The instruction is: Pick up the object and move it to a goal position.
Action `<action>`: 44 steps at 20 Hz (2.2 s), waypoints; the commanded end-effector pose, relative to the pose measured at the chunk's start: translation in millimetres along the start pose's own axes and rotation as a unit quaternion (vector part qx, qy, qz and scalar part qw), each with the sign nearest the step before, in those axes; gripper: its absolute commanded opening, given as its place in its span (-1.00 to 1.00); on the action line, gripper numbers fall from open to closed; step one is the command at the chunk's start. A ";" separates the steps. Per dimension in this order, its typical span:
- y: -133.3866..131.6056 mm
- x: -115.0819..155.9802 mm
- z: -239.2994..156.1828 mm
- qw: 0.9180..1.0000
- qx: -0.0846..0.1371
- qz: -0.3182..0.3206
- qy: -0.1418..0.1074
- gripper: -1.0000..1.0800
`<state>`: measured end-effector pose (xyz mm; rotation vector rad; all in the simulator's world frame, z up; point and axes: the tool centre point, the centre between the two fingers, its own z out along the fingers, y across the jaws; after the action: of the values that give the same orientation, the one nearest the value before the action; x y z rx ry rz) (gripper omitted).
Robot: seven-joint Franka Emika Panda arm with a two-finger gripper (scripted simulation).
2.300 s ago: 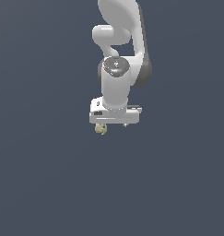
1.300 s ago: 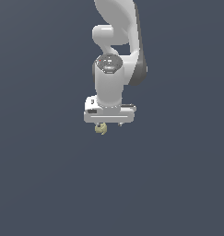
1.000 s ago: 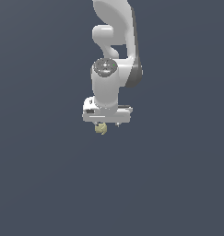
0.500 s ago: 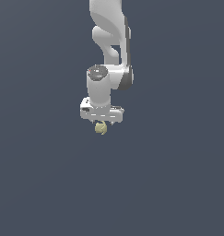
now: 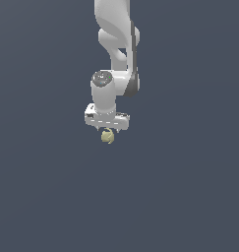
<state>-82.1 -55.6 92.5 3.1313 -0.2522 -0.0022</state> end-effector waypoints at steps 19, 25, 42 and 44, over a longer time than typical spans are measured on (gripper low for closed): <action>0.4 -1.2 50.6 1.000 0.000 0.001 0.001 -1.00; 0.4 -1.2 50.6 1.000 0.000 0.001 0.001 -1.00; -16.6 -4.5 -0.8 1.000 0.000 0.001 0.001 -1.00; -21.6 -5.4 -16.3 1.000 0.000 0.001 0.001 -1.00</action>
<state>-84.0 -37.2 97.1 3.1312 -0.2561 -0.0002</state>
